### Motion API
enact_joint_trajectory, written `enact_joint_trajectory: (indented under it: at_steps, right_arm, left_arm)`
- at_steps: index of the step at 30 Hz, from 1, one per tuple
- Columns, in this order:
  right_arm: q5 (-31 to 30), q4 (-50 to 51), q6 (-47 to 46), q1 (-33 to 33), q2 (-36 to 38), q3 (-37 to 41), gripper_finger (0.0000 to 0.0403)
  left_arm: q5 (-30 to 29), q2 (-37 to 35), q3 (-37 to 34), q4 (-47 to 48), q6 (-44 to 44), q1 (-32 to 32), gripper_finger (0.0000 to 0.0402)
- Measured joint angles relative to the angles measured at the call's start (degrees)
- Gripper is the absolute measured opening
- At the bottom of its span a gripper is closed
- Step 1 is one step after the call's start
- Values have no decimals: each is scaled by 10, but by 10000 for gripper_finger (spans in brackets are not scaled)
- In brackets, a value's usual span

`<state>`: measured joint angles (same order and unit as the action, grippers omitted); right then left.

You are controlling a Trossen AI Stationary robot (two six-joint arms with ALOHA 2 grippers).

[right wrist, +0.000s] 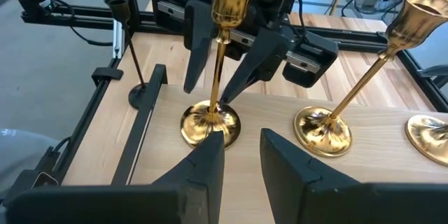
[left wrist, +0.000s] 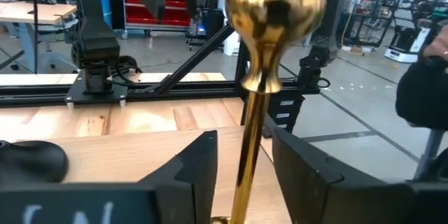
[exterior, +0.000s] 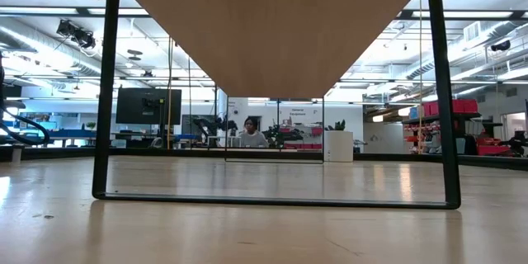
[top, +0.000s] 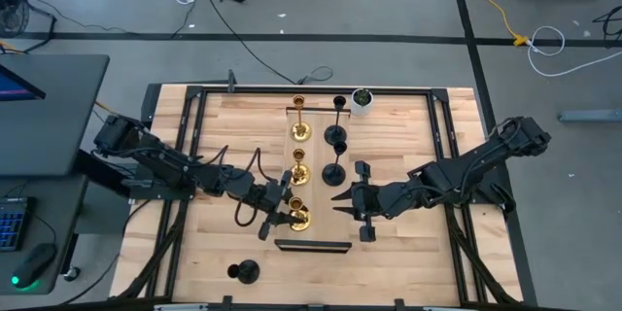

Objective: Pick & Place candle stick holders
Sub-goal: Put the black candle holder on the shelf

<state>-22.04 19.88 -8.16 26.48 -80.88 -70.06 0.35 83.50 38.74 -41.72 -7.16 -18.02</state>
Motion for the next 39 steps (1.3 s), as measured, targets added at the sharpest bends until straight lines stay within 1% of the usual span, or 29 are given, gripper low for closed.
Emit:
enact_joint_trajectory:
  at_steps: [4,13,15,19,21,24,30,36,39]
  right_arm:
    - [0,4,-2,0,0,0,95]
    - [0,8,-2,0,0,0,95]
    - [0,8,-2,0,0,0,95]
    - [0,8,-4,0,0,0,95]
    - [0,8,-6,0,0,0,95]
    - [0,8,-9,0,0,0,95]
    - [0,8,-11,0,0,0,95]
    - [0,8,-32,0,0,0,95]
    - [0,7,-39,0,0,0,95]
  left_arm:
    - [0,-12,0,24,3,-1,145]
    - [-12,-103,0,158,19,-14,140]
    - [-34,-121,0,197,23,-21,140]
    - [-100,-171,0,301,36,-43,140]
    - [-124,-197,0,356,33,-59,140]
    - [-140,-233,0,421,17,-87,140]
    - [-144,-279,0,533,-27,-151,140]
    - [-143,-281,0,579,-80,-215,140]
    - [-159,-280,0,594,-114,-246,140]
